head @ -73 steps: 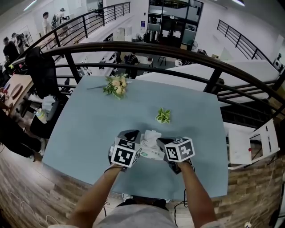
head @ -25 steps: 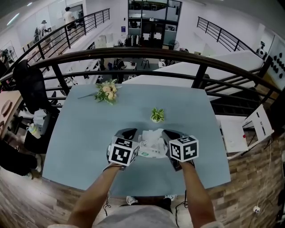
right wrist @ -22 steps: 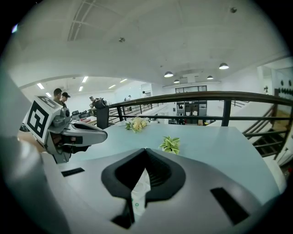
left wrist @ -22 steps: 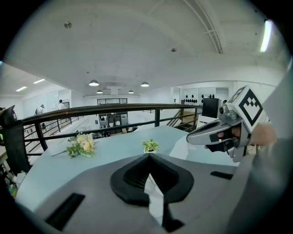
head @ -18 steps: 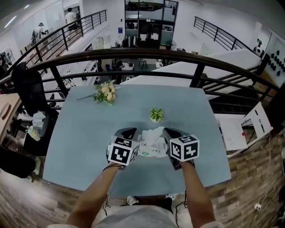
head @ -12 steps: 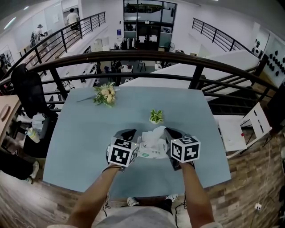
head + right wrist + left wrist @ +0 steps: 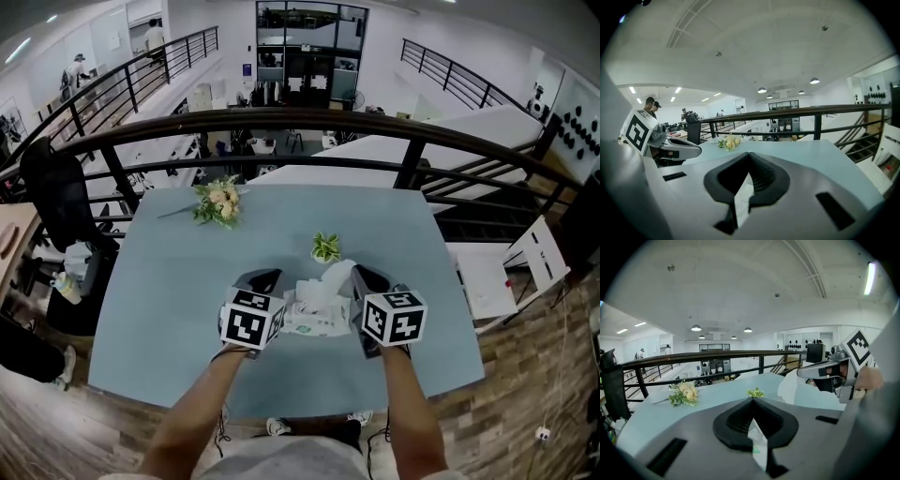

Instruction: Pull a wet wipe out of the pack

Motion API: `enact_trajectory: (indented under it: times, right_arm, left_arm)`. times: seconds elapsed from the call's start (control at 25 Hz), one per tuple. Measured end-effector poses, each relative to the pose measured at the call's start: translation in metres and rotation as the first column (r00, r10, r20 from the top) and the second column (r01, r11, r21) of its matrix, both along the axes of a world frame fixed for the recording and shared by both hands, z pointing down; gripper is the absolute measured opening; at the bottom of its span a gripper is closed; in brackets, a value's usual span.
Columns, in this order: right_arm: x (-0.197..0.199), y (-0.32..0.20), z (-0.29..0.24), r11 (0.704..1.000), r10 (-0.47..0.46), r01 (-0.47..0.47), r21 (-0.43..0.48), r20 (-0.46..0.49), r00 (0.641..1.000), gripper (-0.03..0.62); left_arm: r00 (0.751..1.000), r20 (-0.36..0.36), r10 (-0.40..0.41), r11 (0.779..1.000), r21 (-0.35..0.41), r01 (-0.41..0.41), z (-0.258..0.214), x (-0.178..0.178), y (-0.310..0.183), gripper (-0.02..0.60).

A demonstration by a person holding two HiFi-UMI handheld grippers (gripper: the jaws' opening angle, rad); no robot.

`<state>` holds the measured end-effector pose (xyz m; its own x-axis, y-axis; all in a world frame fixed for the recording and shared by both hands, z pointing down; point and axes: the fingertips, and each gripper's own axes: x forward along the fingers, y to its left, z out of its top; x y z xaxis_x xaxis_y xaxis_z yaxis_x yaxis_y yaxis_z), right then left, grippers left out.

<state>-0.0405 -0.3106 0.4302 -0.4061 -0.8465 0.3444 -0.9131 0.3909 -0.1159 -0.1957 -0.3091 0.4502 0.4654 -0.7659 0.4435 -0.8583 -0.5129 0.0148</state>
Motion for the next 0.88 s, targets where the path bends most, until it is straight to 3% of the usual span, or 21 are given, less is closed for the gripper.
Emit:
enact_trajectory:
  times: [0.88]
  right_arm:
    - [0.017, 0.002, -0.029, 0.992, 0.069, -0.069, 0.102, -0.006, 0.998, 0.006]
  left_arm:
    - [1.0, 0.013, -0.026, 0.998, 0.056, 0.025, -0.019, -0.005, -0.006, -0.003]
